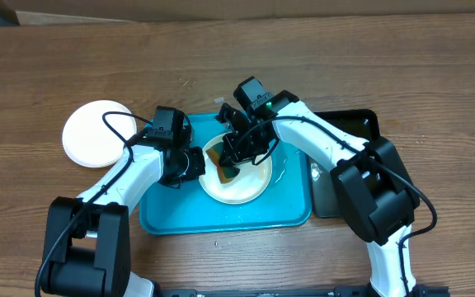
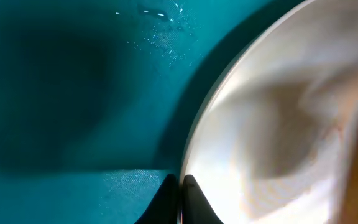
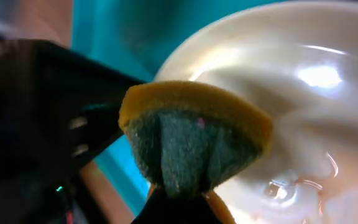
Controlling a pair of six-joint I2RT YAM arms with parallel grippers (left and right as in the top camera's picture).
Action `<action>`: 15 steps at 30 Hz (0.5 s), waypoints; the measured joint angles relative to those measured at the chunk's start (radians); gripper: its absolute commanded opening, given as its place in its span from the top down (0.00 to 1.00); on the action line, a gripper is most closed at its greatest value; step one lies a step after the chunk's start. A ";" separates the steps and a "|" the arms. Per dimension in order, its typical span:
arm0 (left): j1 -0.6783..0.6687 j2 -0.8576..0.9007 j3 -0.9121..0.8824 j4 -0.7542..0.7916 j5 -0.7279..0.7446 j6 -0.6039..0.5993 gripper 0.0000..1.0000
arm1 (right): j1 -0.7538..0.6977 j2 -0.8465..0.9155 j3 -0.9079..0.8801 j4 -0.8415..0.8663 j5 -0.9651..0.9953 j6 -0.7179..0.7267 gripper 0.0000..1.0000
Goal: Clean dirty plates on tray and stack at the side
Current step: 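Wipe the white plate surface with the sponge in the right gripper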
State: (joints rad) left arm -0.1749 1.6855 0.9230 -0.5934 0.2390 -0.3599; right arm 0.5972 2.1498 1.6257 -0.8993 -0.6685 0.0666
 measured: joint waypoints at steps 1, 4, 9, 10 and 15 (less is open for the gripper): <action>0.000 0.000 0.000 0.000 0.000 0.000 0.94 | -0.006 0.000 0.024 -0.033 -0.001 -0.014 0.96; 0.000 0.000 0.000 0.000 0.000 0.000 0.94 | -0.027 -0.010 0.066 -0.102 0.035 -0.050 0.96; 0.000 0.000 0.000 0.000 0.000 0.000 0.94 | -0.041 -0.021 0.073 -0.178 0.253 -0.093 0.96; 0.000 0.000 0.000 0.000 0.000 0.000 0.94 | -0.040 -0.021 0.073 -0.179 0.298 -0.096 0.96; 0.000 0.001 0.000 0.000 0.000 0.000 0.94 | -0.039 -0.021 0.056 -0.137 0.460 -0.109 0.96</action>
State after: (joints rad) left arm -0.1749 1.6867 0.9230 -0.5930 0.2390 -0.3599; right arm 0.5583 2.1288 1.6821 -1.0363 -0.2081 -0.0422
